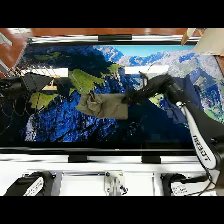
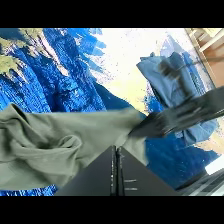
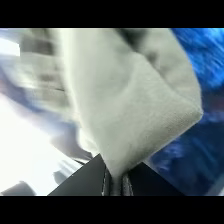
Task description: Fold the shirts.
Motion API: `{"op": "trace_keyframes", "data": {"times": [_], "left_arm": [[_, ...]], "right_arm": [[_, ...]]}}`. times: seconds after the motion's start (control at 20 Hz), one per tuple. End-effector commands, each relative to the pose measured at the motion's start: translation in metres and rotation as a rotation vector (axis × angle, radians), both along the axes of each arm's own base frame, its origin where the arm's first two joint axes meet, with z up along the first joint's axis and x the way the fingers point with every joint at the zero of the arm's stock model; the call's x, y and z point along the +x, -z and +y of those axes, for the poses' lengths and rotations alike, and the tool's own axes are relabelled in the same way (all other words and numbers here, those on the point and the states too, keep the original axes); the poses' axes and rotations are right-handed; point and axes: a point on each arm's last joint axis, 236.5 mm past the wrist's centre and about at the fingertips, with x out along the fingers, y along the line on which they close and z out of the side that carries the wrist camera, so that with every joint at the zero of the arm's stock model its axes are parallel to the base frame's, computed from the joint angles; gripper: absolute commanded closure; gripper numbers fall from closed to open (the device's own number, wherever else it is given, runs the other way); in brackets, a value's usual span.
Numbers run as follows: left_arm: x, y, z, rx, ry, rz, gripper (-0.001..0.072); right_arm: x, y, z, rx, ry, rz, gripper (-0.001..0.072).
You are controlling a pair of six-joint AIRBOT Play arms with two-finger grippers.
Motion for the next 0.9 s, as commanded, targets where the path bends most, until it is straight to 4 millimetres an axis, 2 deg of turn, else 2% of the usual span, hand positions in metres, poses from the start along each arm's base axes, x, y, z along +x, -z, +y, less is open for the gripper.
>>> {"op": "trace_keyframes", "data": {"times": [0.0, 0.1, 0.2, 0.3, 0.4, 0.55, 0.7, 0.85], "left_arm": [[0.001, 0.000, 0.000, -0.001, -0.003, 0.000, 0.0678], [0.000, 0.000, 0.000, -0.001, -0.002, 0.000, 0.0678], [0.000, 0.000, 0.000, -0.001, -0.002, 0.000, 0.0678], [0.000, 0.000, 0.000, -0.001, -0.002, 0.000, 0.0678], [0.000, 0.001, 0.000, 0.000, -0.002, 0.002, 0.0678], [0.000, 0.001, 0.000, 0.000, -0.001, 0.003, 0.0677], [0.000, 0.001, 0.000, 0.000, 0.000, 0.004, 0.0678], [0.000, 0.001, 0.000, 0.000, 0.001, 0.004, 0.0678]], "right_arm": [[0.013, -0.098, -0.015, 0.072, 0.031, -0.134, 0.0654], [0.020, -0.148, -0.030, 0.093, 0.074, -0.209, 0.0654], [0.025, -0.188, -0.045, 0.108, 0.116, -0.277, 0.0654], [0.031, -0.212, -0.058, 0.111, 0.151, -0.327, 0.0654], [0.039, -0.220, -0.071, 0.105, 0.184, -0.355, 0.0654], [0.059, -0.214, -0.099, 0.043, 0.259, -0.397, 0.0654], [0.099, -0.223, -0.140, -0.018, 0.413, -0.526, 0.0654], [0.146, -0.245, -0.182, 0.003, 0.608, -0.678, 0.0654]]}}
